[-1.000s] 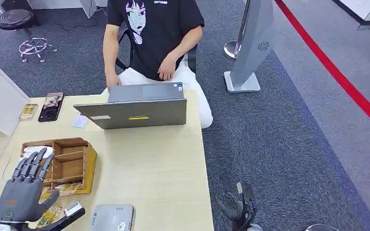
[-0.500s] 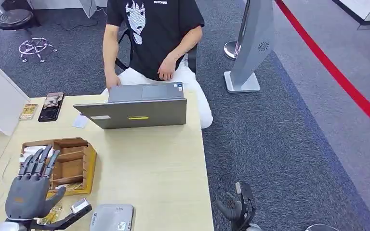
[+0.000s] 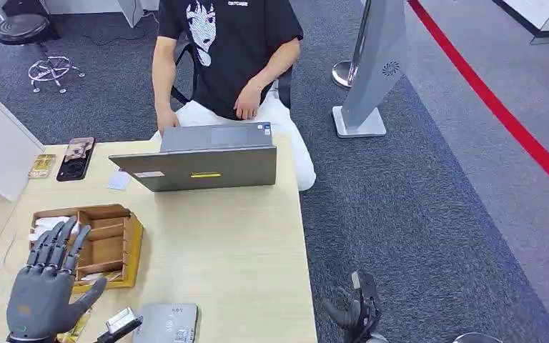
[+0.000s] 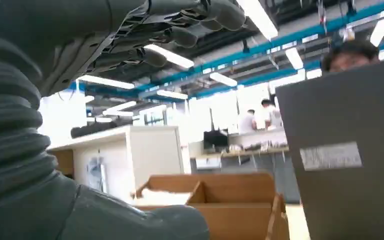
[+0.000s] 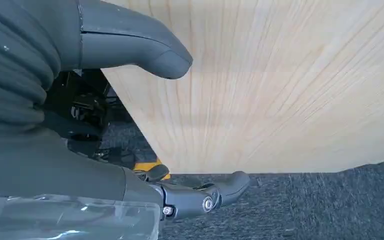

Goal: Pass the card to the sensor for recognition and then transmit it.

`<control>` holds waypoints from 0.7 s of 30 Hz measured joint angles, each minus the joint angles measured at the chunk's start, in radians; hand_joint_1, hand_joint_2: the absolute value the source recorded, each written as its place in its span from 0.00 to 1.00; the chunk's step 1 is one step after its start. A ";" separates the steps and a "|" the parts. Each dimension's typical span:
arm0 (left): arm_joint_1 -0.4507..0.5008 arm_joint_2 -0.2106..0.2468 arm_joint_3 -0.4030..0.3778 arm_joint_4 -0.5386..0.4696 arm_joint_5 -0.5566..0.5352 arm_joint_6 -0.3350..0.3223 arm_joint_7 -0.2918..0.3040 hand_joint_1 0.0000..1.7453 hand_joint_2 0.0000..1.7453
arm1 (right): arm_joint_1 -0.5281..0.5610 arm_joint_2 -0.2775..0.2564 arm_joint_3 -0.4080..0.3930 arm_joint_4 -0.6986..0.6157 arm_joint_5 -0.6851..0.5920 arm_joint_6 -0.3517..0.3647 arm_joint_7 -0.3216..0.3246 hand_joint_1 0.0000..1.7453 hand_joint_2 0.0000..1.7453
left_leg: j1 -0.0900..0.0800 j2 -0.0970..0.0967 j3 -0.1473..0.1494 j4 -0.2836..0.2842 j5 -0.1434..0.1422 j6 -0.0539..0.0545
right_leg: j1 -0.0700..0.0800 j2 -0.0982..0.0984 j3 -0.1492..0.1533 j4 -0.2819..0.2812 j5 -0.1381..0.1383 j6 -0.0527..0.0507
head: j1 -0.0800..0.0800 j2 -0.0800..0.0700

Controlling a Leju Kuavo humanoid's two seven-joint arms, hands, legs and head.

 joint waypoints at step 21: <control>-0.025 0.036 -0.046 0.052 0.091 -0.175 0.054 0.00 1.00 | 0.004 0.000 0.000 -0.006 0.016 0.006 0.008 0.00 1.00 | 0.000 0.000 0.000 0.000 0.000 0.000 | 0.000 0.000 0.000 0.000 0.000 0.000 | 0.000 0.000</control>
